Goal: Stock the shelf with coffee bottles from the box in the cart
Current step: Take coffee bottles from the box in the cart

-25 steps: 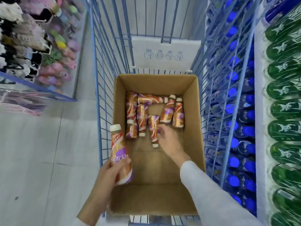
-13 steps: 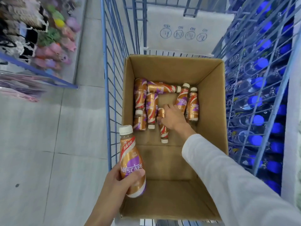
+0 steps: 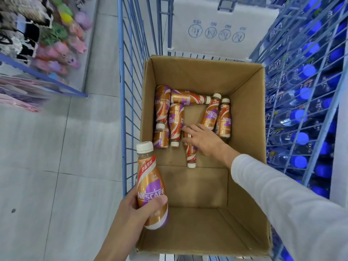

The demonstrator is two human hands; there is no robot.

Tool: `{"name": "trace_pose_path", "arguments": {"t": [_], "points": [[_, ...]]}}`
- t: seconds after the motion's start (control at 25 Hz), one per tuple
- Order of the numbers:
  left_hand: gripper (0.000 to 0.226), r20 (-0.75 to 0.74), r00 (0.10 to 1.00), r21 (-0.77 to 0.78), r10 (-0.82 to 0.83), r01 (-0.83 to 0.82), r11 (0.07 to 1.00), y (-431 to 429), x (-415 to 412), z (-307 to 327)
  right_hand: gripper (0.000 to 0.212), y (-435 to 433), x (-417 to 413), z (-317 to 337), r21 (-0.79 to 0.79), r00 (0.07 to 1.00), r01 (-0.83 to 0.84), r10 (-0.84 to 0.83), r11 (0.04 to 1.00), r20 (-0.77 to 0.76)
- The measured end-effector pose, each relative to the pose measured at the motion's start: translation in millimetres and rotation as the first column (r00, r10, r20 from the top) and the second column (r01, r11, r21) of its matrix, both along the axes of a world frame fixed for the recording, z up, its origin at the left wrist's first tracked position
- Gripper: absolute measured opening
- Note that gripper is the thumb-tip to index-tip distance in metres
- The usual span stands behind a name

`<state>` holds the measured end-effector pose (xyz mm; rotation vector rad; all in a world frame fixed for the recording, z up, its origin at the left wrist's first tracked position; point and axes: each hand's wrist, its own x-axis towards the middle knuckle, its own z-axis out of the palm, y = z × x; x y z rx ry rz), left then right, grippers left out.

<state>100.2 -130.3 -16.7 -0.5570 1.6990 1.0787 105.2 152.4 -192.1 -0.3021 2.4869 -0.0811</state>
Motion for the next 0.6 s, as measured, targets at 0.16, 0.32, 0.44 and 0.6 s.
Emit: {"name": "trace_pose_path", "arguments": {"t": [0.16,0.32,0.44,0.6], "points": [[0.085,-0.012,1.0,-0.014,-0.02,0.02,1.0,-1.2,3.0,-6.9,0.09,7.5,-8.2,-19.2,0.061,0.991,-0.132,0.131,0.989,0.008],[0.074,-0.043,0.999,-0.058,0.025,-0.027,0.998,-0.6,6.4,-5.9,0.08,0.5,-9.9,-10.4,-0.075,0.999,-0.02,0.018,0.997,-0.03],[0.075,-0.055,0.995,-0.059,0.079,-0.082,0.995,1.4,7.6,13.5,0.072,-7.3,13.3,33.6,-0.327,0.929,0.352,-0.369,0.877,0.012],[0.086,-0.101,0.991,0.032,0.085,-0.082,0.996,3.9,14.6,64.9,0.073,-31.0,59.1,128.4,-0.571,0.546,0.748,-0.804,0.339,0.237]]}}
